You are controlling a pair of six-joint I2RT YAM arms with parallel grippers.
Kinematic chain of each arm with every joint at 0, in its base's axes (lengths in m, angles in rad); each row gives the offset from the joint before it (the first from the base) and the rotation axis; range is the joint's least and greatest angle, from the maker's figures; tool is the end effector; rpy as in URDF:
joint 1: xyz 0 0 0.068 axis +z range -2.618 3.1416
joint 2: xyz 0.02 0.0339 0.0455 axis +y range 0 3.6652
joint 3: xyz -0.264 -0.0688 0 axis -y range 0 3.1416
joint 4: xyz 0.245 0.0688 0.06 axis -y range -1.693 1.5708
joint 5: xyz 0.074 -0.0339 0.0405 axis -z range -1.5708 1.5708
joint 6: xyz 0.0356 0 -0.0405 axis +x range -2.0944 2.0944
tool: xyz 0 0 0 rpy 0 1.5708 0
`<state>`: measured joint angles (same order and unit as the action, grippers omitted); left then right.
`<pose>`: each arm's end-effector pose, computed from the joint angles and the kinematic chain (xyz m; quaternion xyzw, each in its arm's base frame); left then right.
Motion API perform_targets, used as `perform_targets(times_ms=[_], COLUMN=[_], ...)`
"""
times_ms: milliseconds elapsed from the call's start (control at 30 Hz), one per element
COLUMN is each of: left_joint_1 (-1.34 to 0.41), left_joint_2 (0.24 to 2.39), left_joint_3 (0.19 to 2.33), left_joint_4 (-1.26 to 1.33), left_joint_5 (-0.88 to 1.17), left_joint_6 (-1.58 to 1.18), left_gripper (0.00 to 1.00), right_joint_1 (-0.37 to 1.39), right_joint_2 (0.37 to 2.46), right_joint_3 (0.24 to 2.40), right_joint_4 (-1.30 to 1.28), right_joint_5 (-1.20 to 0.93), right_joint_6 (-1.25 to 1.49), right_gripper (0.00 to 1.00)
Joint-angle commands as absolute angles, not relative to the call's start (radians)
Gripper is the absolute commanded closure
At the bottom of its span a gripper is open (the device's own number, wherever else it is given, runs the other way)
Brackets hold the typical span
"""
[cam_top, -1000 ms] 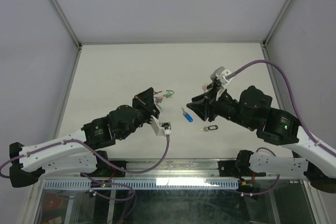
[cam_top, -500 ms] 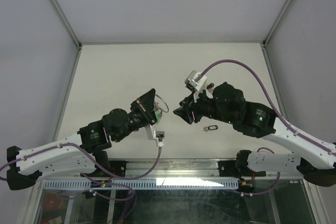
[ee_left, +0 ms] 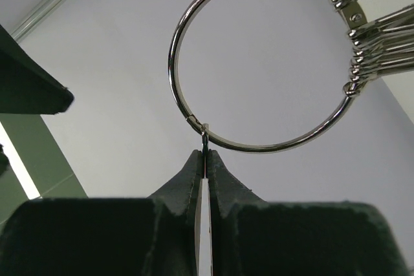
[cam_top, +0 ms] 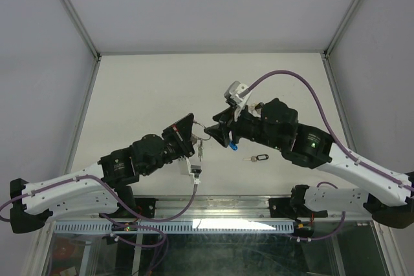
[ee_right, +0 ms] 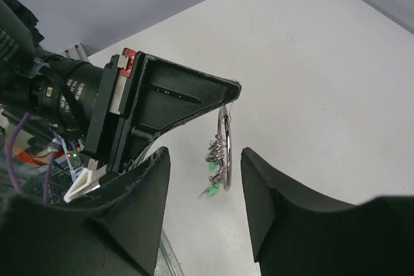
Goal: Put the keys on the keyring
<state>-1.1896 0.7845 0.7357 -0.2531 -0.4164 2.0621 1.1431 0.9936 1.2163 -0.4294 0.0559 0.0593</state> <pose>0.0813 -0.1641 0.3163 0.7936 0.0790 0.3959 0.4553 0.0884 0.1892 0.4249 -0.3851 0.6739 0.3385 0.5319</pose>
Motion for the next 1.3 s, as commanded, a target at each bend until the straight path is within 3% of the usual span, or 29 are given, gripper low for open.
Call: perform_targets(times_ms=[0,300,1067,1167,1267], left_joint_1=[-1.183,-1.184,-1.191,-1.193,-1.192], left_joint_2=[0.771,0.755,0.744,0.741,0.737], left_joint_3=[0.773,0.773,0.770,0.769,0.767], left_joint_4=[-0.232,-0.239,-0.240,-0.240,-0.238], left_joint_5=[-0.406,-0.390,-0.373,-0.371,-0.370], left_joint_6=[2.182,2.177,2.180,2.177,2.173], left_gripper=[1.00,1.00,1.00,1.00,1.00], right_joint_1=[1.145,1.146,1.145,1.146,1.145], right_joint_2=[1.035,1.106,1.211,1.217,1.214], right_joint_3=[1.191,1.163,1.163,1.165,1.165], right_joint_4=[-0.292,-0.227,-0.142,-0.134,-0.132], right_joint_5=[0.081,0.070,0.132,0.129,0.122], right_joint_6=[0.011,-0.013,-0.061,-0.064,-0.072], right_gripper=[0.49,0.50,0.64,0.73,0.93])
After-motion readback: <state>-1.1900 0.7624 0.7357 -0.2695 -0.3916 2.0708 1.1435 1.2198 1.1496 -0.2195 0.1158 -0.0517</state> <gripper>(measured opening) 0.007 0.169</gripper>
